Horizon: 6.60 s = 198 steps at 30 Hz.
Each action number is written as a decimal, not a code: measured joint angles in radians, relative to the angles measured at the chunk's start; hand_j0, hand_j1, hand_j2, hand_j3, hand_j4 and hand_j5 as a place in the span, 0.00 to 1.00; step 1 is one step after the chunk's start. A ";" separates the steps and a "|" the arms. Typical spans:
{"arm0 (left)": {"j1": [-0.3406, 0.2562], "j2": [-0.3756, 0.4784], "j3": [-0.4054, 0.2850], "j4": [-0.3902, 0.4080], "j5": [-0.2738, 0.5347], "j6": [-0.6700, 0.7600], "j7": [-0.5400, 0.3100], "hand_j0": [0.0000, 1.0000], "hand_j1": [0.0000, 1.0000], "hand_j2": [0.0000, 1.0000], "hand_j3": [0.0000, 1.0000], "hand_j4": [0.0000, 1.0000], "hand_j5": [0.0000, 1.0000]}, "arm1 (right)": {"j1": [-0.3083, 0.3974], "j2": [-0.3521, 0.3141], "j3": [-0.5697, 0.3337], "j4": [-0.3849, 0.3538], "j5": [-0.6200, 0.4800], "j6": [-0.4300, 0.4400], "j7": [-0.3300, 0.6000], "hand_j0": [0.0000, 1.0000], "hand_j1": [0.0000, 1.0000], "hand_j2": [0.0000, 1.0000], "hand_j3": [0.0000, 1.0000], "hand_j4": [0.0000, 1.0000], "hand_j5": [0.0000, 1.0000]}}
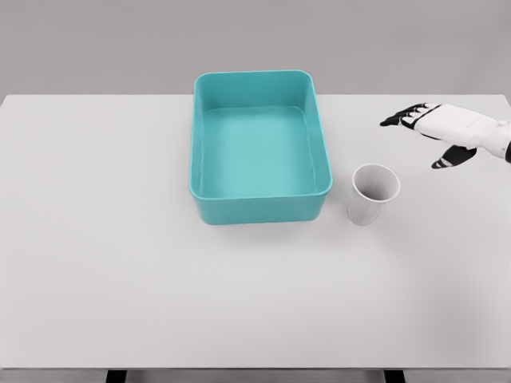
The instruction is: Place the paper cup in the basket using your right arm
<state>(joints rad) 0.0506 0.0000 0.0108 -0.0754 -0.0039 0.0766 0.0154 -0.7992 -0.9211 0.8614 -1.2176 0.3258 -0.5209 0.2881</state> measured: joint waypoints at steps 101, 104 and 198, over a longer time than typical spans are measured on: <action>0.000 0.000 0.000 0.000 0.000 0.000 0.000 1.00 1.00 1.00 1.00 1.00 1.00 | 0.399 0.136 -0.075 0.024 -0.928 -0.091 -0.004 1.00 1.00 1.00 1.00 1.00 1.00; 0.000 0.000 0.000 0.000 0.000 0.000 0.000 1.00 1.00 1.00 1.00 1.00 1.00 | 0.399 0.134 -0.075 0.021 -0.927 -0.091 -0.004 1.00 1.00 1.00 1.00 1.00 1.00; 0.000 0.000 0.000 0.000 0.000 0.000 0.000 1.00 1.00 1.00 1.00 1.00 1.00 | -0.023 0.278 0.016 -0.014 -0.855 -0.091 -0.002 0.54 0.54 0.54 0.54 0.54 0.54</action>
<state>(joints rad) 0.0506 0.0000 0.0108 -0.0754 -0.0043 0.0764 0.0155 -0.8222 -0.6427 0.8773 -1.2320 -0.5289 -0.6121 0.2858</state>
